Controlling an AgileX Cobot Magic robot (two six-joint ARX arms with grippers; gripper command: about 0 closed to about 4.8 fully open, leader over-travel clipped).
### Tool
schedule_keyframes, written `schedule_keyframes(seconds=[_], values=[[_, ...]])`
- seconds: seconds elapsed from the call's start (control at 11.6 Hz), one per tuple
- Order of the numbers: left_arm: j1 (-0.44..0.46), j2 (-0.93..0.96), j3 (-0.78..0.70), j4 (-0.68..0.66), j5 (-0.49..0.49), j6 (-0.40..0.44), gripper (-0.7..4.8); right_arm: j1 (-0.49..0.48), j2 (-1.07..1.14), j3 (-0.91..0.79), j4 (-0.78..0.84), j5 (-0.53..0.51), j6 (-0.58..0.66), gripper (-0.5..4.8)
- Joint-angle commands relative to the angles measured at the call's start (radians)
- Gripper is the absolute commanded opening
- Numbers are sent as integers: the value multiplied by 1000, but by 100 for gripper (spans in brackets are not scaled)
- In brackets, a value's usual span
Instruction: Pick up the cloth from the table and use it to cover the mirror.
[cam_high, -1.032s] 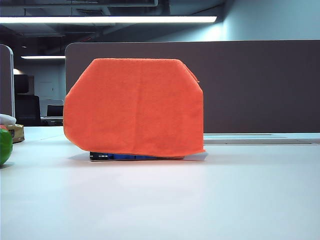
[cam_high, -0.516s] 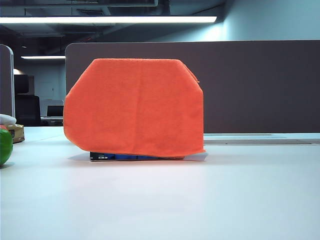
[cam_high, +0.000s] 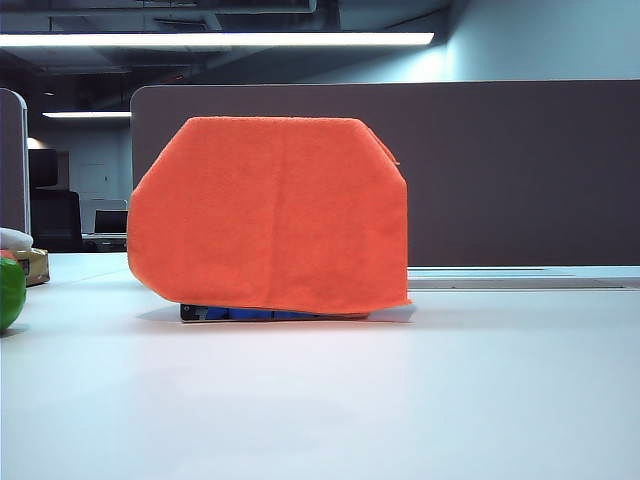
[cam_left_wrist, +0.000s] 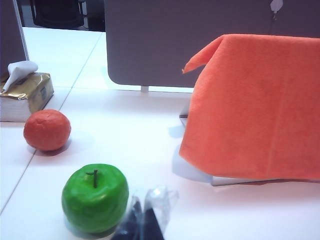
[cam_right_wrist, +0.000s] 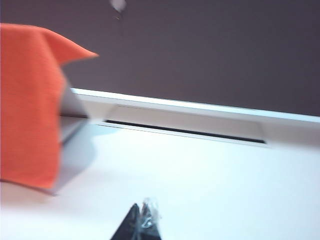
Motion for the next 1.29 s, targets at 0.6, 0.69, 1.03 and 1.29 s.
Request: schedule_keyframes(seconds=[0.6,0.69,1.03,1.29], values=[[-1,-12,-29,-4,102,26,-3,-22,-236,-153,74,5,39,-2],[-1,-12,-36,-27,83,19,-3,-23,-232,-156,49,5,39,-2],[-1,-12,-72,-26,61,-13,-3,-77,-232,-156,53,5,-9,-1],[-1,-12,-223,153,-5,-26,-3,-264,-232,-157,21,-223,3,-2]])
